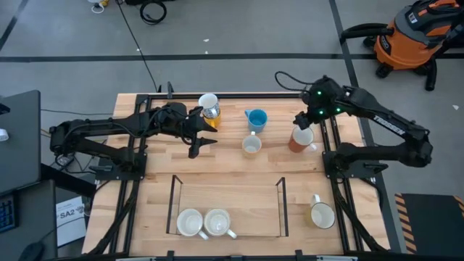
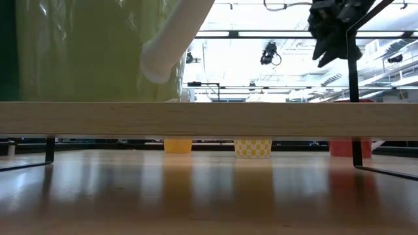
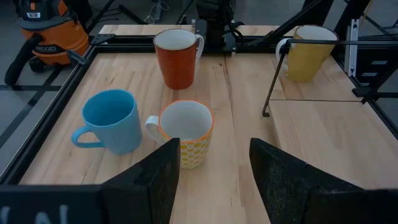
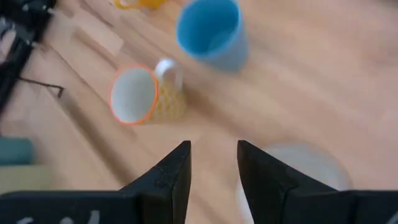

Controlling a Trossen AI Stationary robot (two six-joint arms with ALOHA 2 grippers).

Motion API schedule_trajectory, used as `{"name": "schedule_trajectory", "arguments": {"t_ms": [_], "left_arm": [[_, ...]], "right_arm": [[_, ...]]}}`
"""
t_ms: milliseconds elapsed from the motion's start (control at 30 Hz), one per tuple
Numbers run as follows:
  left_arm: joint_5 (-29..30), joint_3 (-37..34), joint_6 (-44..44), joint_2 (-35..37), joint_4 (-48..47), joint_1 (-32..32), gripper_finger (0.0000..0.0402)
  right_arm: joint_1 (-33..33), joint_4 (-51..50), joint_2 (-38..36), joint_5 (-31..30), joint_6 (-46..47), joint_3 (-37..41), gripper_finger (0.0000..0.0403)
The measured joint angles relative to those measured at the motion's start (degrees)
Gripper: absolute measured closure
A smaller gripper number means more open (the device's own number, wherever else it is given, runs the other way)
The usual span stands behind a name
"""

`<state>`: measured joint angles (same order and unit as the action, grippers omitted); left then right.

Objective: Place coffee mugs
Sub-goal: Put the red mug on the shelf

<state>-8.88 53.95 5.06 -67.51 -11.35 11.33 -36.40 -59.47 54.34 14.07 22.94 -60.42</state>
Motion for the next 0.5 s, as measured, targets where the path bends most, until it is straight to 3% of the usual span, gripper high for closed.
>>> {"name": "schedule_trajectory", "arguments": {"t_ms": [333, 500], "left_arm": [[0.00, 0.00, 0.00, 0.00, 0.02, 0.00, 0.0202], [0.00, 0.00, 0.00, 0.00, 0.04, 0.00, 0.0202]], "right_arm": [[-0.02, -1.25, 1.74, -9.10, -39.44, 0.00, 0.0267], [-0.04, -4.17, 4.66, -10.80, -48.46, 0.11, 0.0267]]}}
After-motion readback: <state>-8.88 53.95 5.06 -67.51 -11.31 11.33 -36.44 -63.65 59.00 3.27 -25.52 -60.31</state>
